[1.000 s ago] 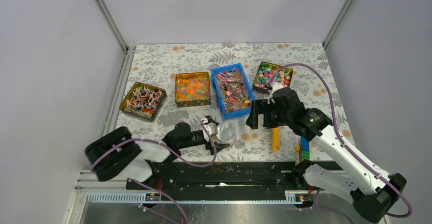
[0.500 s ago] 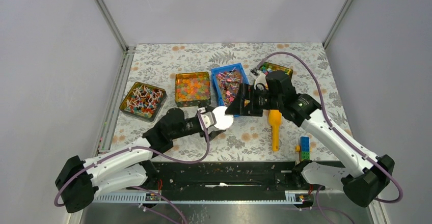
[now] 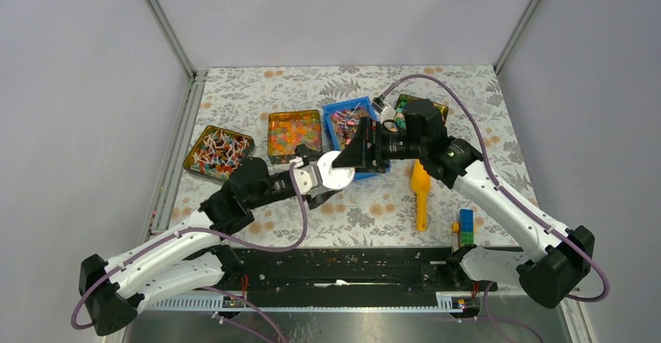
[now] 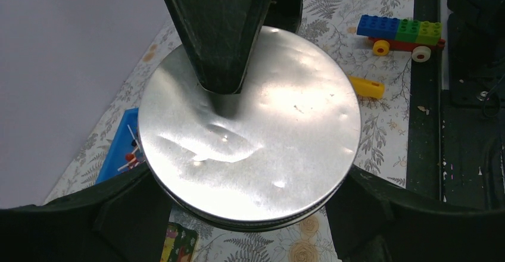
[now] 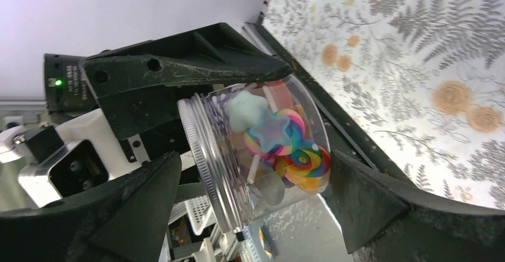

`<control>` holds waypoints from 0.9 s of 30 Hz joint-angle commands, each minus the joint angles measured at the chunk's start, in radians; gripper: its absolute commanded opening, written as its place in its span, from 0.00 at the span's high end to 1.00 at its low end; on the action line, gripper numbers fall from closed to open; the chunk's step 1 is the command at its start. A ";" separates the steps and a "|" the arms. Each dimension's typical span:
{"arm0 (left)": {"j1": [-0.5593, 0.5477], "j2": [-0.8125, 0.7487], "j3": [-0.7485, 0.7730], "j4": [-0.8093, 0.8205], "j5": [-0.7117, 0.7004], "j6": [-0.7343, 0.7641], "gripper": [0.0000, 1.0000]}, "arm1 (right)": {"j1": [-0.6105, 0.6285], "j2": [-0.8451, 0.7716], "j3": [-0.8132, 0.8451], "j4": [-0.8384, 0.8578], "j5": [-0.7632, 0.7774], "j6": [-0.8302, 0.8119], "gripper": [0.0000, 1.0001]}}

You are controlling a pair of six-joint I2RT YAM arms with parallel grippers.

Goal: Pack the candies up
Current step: Screw the bottle lid onto the packing bottle.

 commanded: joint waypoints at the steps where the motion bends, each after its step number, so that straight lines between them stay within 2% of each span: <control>1: 0.002 -0.026 0.084 0.036 0.023 0.016 0.46 | -0.004 0.008 -0.017 0.204 -0.129 0.122 0.01; 5: 0.002 -0.028 0.114 0.031 0.022 0.016 0.46 | -0.002 0.010 -0.060 0.343 -0.174 0.216 0.05; 13: 0.002 -0.019 0.159 0.013 0.048 0.009 0.47 | 0.012 0.048 -0.058 0.428 -0.215 0.296 0.13; 17: 0.001 -0.014 0.167 0.005 0.046 0.005 0.48 | 0.030 0.079 -0.039 0.428 -0.237 0.312 0.25; 20: 0.000 -0.014 0.170 -0.004 0.038 0.003 0.48 | 0.039 0.085 -0.034 0.425 -0.236 0.314 0.43; 23: 0.000 -0.017 0.172 -0.011 0.026 0.004 0.48 | 0.039 0.088 -0.044 0.432 -0.237 0.320 0.80; 25: 0.000 -0.018 0.170 -0.013 0.021 0.005 0.48 | 0.039 0.089 -0.060 0.459 -0.238 0.336 0.99; 27: 0.000 -0.020 0.170 -0.014 0.016 0.004 0.48 | 0.040 0.090 -0.073 0.486 -0.241 0.352 1.00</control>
